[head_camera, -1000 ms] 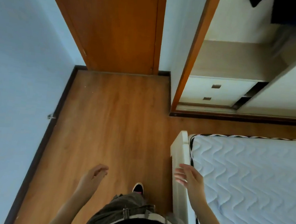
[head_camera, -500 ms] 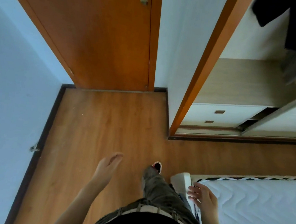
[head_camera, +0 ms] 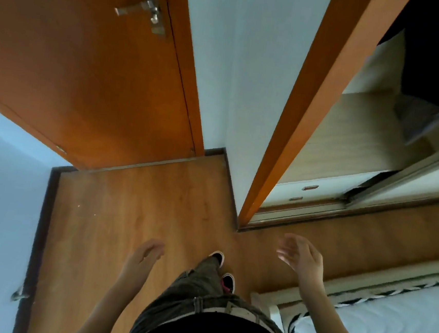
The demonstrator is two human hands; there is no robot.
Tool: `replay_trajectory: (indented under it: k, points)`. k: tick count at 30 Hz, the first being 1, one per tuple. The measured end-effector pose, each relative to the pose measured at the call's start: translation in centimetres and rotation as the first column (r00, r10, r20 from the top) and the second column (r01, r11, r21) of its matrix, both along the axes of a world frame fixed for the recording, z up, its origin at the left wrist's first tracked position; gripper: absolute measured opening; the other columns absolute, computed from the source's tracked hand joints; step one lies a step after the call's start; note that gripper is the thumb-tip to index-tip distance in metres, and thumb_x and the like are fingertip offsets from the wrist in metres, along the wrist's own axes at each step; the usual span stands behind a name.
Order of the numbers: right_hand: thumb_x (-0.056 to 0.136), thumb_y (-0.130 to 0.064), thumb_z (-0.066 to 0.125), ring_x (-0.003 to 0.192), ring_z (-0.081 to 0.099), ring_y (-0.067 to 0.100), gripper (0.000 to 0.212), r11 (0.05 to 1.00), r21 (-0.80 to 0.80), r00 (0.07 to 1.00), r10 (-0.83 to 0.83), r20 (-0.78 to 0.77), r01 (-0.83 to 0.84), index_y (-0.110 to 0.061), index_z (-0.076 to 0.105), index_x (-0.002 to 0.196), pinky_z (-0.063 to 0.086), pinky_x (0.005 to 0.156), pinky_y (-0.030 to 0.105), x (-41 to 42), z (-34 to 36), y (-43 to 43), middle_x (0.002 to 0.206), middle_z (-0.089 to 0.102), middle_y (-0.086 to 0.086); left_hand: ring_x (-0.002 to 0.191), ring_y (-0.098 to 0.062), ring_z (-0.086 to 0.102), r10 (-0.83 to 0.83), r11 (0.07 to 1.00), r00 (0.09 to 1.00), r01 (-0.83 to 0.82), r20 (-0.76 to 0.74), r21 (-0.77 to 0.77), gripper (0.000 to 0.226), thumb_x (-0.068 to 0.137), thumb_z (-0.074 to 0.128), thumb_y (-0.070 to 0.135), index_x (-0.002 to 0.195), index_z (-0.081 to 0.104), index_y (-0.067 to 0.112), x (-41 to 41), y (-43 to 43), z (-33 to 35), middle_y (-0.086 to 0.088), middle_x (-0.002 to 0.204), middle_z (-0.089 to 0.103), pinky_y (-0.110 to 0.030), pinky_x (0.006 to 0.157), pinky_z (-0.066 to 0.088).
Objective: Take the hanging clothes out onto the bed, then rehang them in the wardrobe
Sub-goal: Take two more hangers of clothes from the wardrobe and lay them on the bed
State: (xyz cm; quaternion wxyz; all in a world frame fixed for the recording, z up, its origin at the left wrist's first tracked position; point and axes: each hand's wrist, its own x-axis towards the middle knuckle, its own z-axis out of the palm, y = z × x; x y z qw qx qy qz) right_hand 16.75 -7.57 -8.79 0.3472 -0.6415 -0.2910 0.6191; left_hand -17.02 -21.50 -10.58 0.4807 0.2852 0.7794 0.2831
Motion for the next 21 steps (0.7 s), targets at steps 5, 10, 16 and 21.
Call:
replay_trajectory:
  k: [5,10,16,21]
  points:
    - [0.102,-0.021,0.045,0.085,0.067,0.032,0.03,0.956,0.016,0.954,-0.295,0.057,0.294,-0.004,0.069,0.1,0.056,0.078,0.041,1.9,0.1,0.4,0.093,0.071,0.021,0.111,-0.011,0.059,-0.388,0.92,0.917,0.391,0.091,-0.011,0.019,0.097,0.049,0.039,0.1,0.067,0.034,1.8,11.5,-0.2,0.01,0.113,0.066,-0.035,0.101,0.045]
    - [0.102,-0.017,0.044,0.085,0.065,0.037,0.032,0.845,0.01,0.841,-0.534,0.09,0.535,0.005,0.066,0.1,0.055,0.073,0.039,5.4,0.0,-2.4,0.096,0.069,0.028,0.102,0.006,0.059,-0.766,0.642,0.643,0.762,0.014,0.084,0.019,0.098,0.047,0.036,0.106,0.064,0.036,9.7,20.1,1.9,0.021,0.105,0.065,-0.016,0.087,0.045]
    - [0.101,-0.014,0.042,0.083,0.067,0.039,0.032,0.675,-0.006,0.672,-0.734,0.1,0.738,0.006,0.067,0.099,0.053,0.083,0.05,11.7,-0.7,-4.1,0.093,0.07,0.028,0.1,-0.002,0.063,-0.858,0.506,0.513,0.832,0.032,0.229,0.025,0.087,0.048,0.045,0.099,0.069,0.035,20.9,29.0,2.7,0.02,0.097,0.069,-0.023,0.09,0.048]
    - [0.101,-0.013,0.042,0.082,0.068,0.038,0.031,0.648,0.006,0.644,-0.758,0.099,0.762,0.006,0.067,0.101,0.055,0.079,0.046,19.3,-2.5,0.9,0.091,0.072,0.026,0.095,-0.002,0.065,-0.834,0.54,0.551,0.807,0.022,0.238,0.021,0.094,0.051,0.034,0.1,0.07,0.028,27.8,35.3,0.9,0.014,0.096,0.07,-0.032,0.093,0.052]
